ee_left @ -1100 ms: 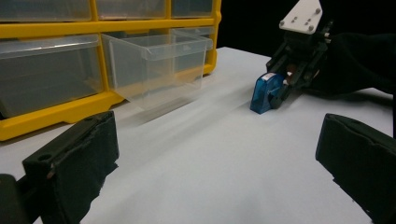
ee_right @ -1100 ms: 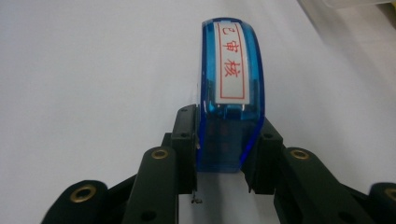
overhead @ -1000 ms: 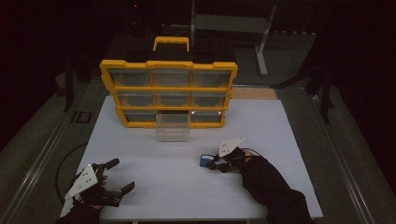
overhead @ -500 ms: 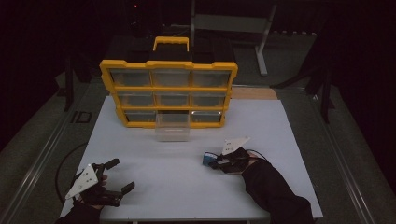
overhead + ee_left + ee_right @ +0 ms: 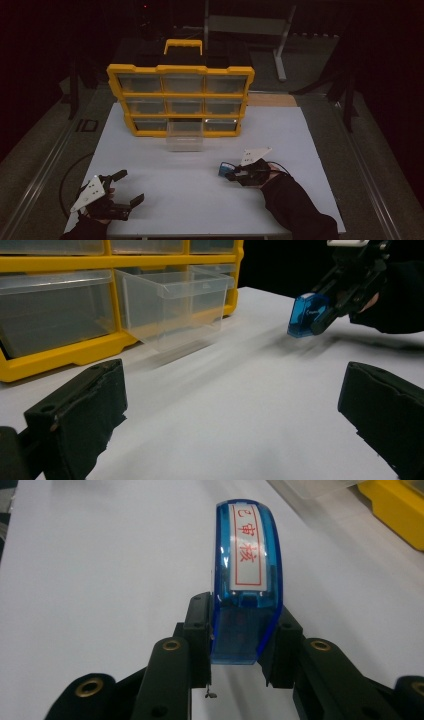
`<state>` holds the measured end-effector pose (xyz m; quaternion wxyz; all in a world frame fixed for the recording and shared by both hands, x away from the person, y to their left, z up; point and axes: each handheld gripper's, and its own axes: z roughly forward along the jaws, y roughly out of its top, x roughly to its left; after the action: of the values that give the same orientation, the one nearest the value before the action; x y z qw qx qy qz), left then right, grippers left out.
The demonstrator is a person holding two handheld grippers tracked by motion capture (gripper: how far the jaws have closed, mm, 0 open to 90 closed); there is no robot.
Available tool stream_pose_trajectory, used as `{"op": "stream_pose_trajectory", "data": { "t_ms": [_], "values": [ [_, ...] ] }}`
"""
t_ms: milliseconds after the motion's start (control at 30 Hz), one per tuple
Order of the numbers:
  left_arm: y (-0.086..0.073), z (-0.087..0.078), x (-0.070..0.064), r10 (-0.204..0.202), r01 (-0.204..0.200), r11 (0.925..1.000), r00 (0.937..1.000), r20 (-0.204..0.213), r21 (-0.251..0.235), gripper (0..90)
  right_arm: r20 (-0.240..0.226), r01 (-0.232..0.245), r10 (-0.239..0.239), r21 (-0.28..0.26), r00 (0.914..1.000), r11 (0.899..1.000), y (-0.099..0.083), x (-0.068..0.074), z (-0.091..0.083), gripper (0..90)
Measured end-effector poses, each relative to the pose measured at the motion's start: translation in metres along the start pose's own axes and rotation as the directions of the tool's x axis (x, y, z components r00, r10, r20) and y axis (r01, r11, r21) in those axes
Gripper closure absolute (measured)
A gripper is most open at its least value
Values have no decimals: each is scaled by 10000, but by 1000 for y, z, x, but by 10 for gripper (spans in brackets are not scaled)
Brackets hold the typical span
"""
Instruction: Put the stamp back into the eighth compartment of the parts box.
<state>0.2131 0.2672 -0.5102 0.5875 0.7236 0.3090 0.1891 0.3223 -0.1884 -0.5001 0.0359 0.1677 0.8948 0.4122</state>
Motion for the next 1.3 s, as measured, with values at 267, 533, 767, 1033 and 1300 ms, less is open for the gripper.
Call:
{"op": "stream_pose_trajectory", "data": {
  "t_ms": [267,533,767,1033,1300],
  "values": [
    [0,0,0,13,-13,10000,10000,11,27,1,153,-235,235,-10,9996,9997,8,5,-2,692],
    [0,-1,-1,19,-19,10000,10000,22,22,1,268,-314,314,-5,9991,9995,21,10,-10,693],
    [0,0,-1,66,-66,10000,10000,18,52,1,498,-445,446,-40,9978,9990,32,13,-19,693],
    [0,0,-1,68,-68,10000,10000,14,54,1,855,-533,534,-30,9949,9986,43,13,-28,692],
    [0,0,-1,72,-72,10000,10000,35,61,1,1044,-582,592,-126,9928,9982,55,12,-37,693]
  ]
}}
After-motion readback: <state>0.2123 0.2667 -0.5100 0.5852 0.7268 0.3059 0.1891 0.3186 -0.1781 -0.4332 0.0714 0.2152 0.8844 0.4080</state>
